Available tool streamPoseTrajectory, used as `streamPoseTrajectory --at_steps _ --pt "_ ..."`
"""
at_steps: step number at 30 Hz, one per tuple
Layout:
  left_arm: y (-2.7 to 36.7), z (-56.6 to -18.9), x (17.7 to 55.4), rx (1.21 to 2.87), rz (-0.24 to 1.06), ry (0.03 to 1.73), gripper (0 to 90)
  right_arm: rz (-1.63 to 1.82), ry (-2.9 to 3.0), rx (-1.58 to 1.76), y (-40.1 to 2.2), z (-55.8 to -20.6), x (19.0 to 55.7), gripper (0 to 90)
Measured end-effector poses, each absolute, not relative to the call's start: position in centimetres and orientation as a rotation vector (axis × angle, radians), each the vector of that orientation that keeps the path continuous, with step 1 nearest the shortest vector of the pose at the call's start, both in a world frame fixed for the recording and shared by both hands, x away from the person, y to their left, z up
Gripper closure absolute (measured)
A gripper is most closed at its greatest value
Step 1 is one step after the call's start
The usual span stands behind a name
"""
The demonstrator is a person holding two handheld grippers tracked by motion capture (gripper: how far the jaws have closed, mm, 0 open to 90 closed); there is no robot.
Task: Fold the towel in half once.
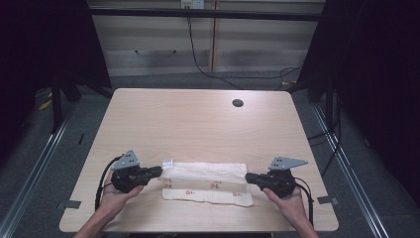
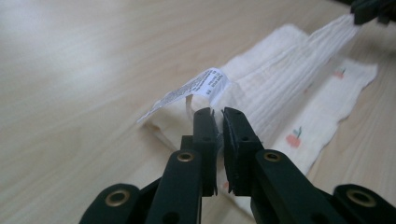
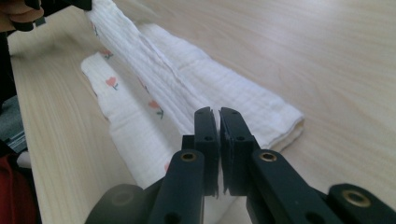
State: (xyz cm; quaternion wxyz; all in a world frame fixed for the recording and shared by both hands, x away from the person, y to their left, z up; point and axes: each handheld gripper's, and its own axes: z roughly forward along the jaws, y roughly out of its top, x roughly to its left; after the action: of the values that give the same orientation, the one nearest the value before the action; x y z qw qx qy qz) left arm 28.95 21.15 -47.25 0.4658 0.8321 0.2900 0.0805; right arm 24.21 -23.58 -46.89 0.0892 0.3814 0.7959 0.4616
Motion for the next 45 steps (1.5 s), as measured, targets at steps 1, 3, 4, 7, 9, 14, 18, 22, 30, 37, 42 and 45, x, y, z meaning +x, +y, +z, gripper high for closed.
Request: streamPoseTrajectory --at_steps 1,3,4,7,9,14,18,22,30,37,42,45 --pt "20.8 -47.6 28.9 2.064 0.19 0.703 84.1 1.358 2.375 1.141 -23.6 -47.2 24.1 86.0" --pt "20.4 -48.1 28.8 2.096 0.185 0.687 83.9 1.331 2.399 1.144 -23.5 -47.8 24.0 85.6" --pt "20.3 -48.4 28.8 2.1 0.177 0.689 83.8 1.314 2.406 1.14 -23.4 -48.0 24.0 85.5" --pt "20.3 -48.7 28.5 2.118 0.156 0.678 83.4 1.292 2.431 1.153 -23.4 -48.6 23.9 84.0" --pt "20.5 -48.8 28.4 2.123 0.131 0.664 82.6 1.282 2.442 1.15 -23.4 -48.8 23.8 82.9" --pt "20.6 -48.9 27.9 2.142 0.115 0.643 76.8 1.249 2.45 1.16 -23.4 -49.1 23.6 78.7" --pt "21.1 -48.5 27.8 2.11 0.122 0.645 69.5 1.28 2.431 1.154 -23.6 -48.7 23.5 72.7" --pt "22.0 -48.2 28.1 2.079 0.134 0.675 66.6 1.331 2.377 1.168 -24.2 -48.2 23.5 64.9" --pt "22.5 -48.3 29.3 2.05 0.156 0.743 66.1 1.336 2.349 1.196 -24.6 -48.0 24.6 62.5" --pt "20.2 -48.3 31.1 2.1 0.169 0.722 68.3 1.289 2.363 1.216 -24.2 -47.7 27.7 68.7" --pt "18.8 -48.5 32.5 2.111 0.133 0.713 72.6 1.285 2.376 1.244 -23.9 -48.0 30.2 67.6" --pt "18.4 -49.4 32.6 2.139 0.125 0.72 73.2 1.29 2.388 1.266 -23.7 -48.7 31.3 65.4"
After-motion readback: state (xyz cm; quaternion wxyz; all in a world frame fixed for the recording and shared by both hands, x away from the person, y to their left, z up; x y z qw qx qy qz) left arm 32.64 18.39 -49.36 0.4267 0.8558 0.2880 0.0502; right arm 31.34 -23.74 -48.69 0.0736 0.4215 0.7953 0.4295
